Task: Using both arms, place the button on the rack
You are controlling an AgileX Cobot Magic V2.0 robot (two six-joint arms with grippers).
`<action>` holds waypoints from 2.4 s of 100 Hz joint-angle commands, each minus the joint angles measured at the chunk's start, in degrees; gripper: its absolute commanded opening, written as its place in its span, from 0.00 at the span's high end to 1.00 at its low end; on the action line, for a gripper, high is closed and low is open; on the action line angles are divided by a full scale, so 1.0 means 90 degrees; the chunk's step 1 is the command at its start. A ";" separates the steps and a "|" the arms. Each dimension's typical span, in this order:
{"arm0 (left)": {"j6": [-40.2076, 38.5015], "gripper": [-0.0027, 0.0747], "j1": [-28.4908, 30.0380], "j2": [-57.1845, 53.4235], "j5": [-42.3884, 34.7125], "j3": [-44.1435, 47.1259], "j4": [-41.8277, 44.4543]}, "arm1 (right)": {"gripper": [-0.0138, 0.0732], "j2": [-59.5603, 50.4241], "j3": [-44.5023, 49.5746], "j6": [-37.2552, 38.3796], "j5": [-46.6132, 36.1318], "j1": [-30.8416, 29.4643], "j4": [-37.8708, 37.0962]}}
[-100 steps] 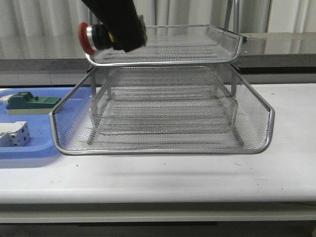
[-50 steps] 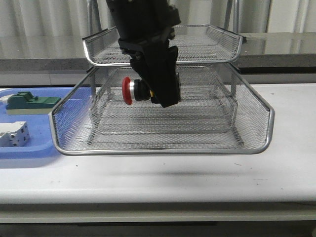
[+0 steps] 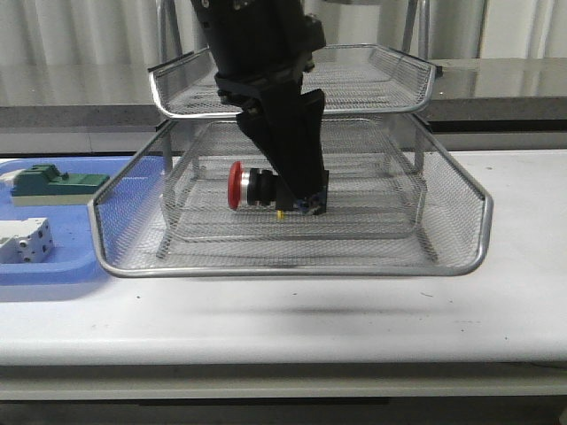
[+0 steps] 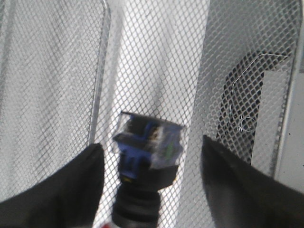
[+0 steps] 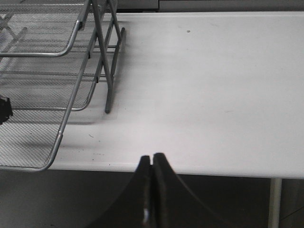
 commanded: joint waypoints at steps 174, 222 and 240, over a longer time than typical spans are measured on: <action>-0.3061 0.42 0.4136 -0.6091 -0.2822 0.4103 0.0414 | 0.92 0.0062 -0.0157 0.0009 -0.0462 -0.0015 -0.0140; -0.3061 0.42 0.4608 -0.9464 -0.5206 0.7269 -0.0513 | 0.92 0.0062 -0.0157 0.0009 -0.0462 -0.0015 -0.0140; -0.3061 0.42 0.4608 -1.0461 -0.5466 0.7960 -0.0730 | 0.92 0.0062 -0.0157 0.0009 -0.0462 -0.0015 -0.0140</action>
